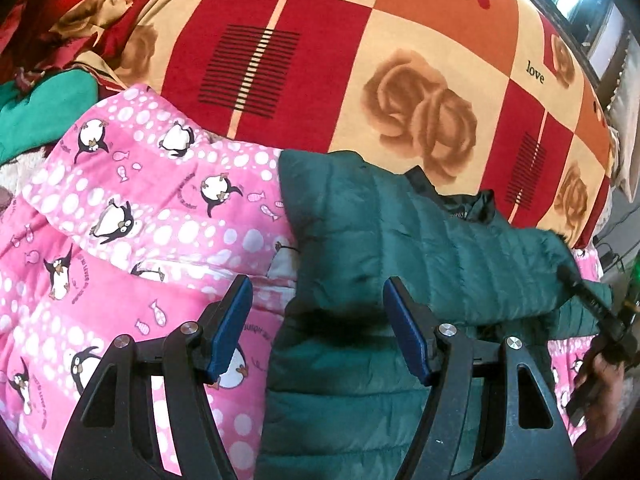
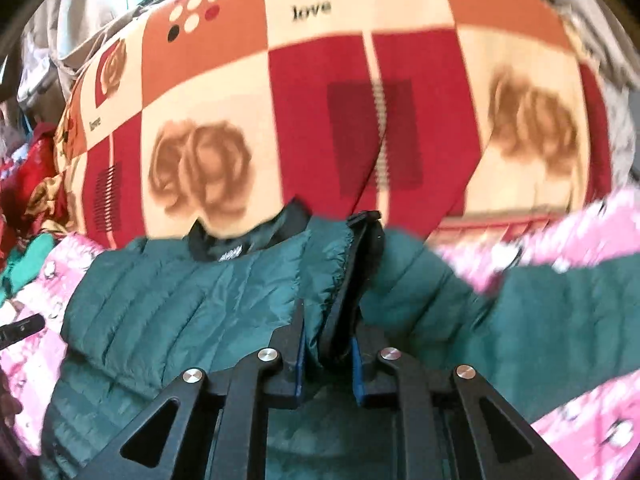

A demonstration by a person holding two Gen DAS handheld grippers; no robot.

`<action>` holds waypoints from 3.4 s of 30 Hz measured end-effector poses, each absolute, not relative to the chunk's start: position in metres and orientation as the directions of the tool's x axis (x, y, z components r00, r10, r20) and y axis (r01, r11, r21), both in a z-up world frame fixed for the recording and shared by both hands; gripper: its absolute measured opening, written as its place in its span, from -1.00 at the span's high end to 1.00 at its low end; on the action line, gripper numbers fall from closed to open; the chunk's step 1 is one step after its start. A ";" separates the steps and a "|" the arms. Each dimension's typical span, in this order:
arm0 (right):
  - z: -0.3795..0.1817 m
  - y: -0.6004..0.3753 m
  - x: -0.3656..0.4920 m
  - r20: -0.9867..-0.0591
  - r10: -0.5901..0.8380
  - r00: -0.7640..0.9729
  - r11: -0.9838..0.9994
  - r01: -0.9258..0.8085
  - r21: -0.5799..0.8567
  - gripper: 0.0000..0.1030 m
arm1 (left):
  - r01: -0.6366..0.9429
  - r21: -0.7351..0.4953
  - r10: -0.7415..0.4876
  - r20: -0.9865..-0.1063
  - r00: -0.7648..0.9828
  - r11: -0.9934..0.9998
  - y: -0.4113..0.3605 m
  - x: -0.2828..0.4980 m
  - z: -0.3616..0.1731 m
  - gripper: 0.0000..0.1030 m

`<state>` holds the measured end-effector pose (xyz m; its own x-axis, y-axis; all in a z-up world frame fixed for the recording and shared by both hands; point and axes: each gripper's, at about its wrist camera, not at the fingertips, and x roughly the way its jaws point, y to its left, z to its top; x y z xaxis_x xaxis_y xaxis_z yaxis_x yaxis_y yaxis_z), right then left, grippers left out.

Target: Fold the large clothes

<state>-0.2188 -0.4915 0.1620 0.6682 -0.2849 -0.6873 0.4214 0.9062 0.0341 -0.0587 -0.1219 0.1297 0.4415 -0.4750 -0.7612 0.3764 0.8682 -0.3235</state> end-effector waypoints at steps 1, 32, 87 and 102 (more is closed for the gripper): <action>0.166 -0.494 -0.217 -0.679 -0.315 0.663 0.902 0.432 0.004 0.70 | 0.378 -0.322 -0.474 -0.763 0.439 0.868 -0.123 -0.058 0.128 -0.32; 0.088 -0.458 -0.124 -0.802 -0.082 0.592 0.958 0.270 0.101 -0.40 | 0.429 -0.084 -0.310 -0.815 0.490 0.899 -0.243 -0.022 0.083 -0.62; 0.075 -0.499 -0.217 -0.838 -0.150 0.525 0.919 0.387 0.078 -0.49 | 0.490 -0.098 -0.365 -0.794 0.486 0.866 -0.272 -0.053 0.074 -0.94; 0.110 -0.484 -0.257 -0.808 -0.130 0.575 0.905 0.402 0.140 -0.49 | 0.440 -0.274 -0.477 -0.748 0.462 0.855 -0.226 -0.097 0.136 -0.94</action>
